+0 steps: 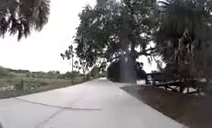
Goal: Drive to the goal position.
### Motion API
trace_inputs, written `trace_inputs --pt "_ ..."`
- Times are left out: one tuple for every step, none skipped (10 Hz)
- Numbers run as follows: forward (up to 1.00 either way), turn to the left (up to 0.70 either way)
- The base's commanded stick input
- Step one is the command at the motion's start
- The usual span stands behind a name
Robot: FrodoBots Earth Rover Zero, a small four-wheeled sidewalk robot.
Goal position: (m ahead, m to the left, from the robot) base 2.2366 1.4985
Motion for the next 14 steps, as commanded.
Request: trace_inputs --pt "0.6 0.01" --pt "0.6 0.01" --pt "0.6 0.01" --pt "0.6 0.01" --pt "0.6 0.01" --pt "0.6 0.01" --pt "0.6 0.01" --pt "0.6 0.01" --pt "0.6 0.01" --pt "0.6 0.01" --pt "0.6 0.01" --pt "0.6 0.01" --pt "0.6 0.0" --pt "0.6 -0.04"
